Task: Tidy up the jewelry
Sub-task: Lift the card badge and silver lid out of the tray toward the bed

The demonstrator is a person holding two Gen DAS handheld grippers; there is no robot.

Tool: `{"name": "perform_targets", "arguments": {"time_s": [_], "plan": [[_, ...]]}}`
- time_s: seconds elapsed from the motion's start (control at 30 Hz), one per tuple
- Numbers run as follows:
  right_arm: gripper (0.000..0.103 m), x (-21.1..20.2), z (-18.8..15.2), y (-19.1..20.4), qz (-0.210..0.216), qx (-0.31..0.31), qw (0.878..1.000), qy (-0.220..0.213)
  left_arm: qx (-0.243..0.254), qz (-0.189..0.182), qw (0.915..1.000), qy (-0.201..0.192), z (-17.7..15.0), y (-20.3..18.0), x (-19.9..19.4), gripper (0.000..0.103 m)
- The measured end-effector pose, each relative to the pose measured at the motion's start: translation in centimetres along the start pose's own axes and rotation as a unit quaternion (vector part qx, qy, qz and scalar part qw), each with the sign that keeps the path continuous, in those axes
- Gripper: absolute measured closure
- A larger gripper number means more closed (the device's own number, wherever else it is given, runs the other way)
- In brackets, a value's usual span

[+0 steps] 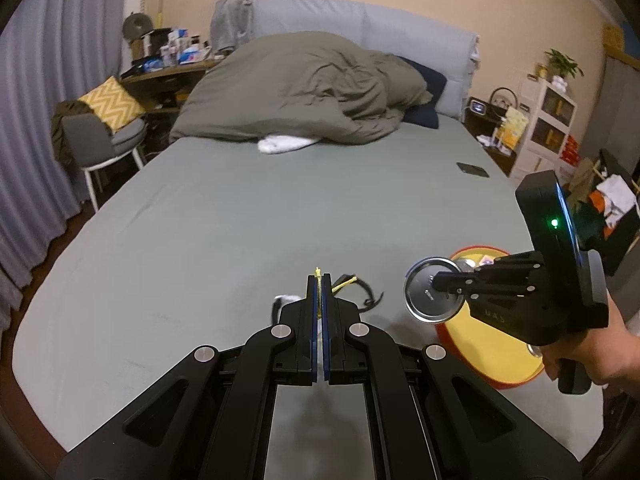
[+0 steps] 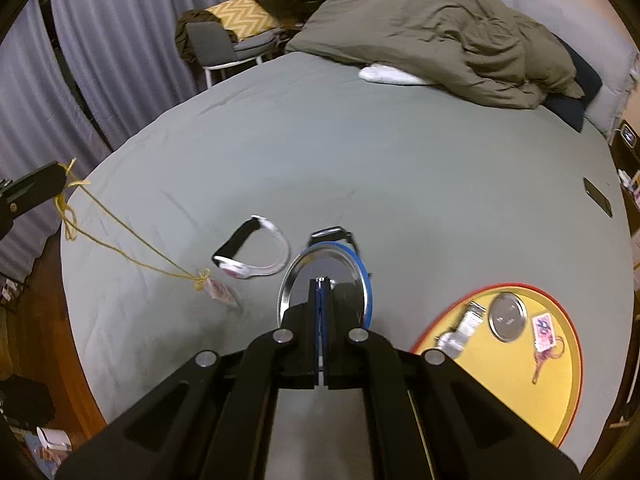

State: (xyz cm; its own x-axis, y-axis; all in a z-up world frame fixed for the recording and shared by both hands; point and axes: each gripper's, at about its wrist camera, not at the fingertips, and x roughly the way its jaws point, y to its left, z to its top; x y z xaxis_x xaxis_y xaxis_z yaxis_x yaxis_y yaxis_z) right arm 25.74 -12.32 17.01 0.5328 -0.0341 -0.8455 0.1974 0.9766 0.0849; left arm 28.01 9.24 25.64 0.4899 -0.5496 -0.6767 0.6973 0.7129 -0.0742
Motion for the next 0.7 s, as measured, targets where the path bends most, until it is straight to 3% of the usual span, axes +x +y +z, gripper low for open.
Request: {"name": "perform_targets", "arguments": {"time_s": [0.37,0.7], "plan": [[0.101,4.0,0.0,3.1,0.029,-0.02,0.999,0.032,-0.021,0.025,0.9988,0.036,-3.0,2.6,1.6,0.102],[0.101,8.6,-1.5,2.7,0.037,-0.01,0.996,0.076,-0.038,0.021,0.9949,0.091,-6.5,3.8,6.0,0.102]]}}
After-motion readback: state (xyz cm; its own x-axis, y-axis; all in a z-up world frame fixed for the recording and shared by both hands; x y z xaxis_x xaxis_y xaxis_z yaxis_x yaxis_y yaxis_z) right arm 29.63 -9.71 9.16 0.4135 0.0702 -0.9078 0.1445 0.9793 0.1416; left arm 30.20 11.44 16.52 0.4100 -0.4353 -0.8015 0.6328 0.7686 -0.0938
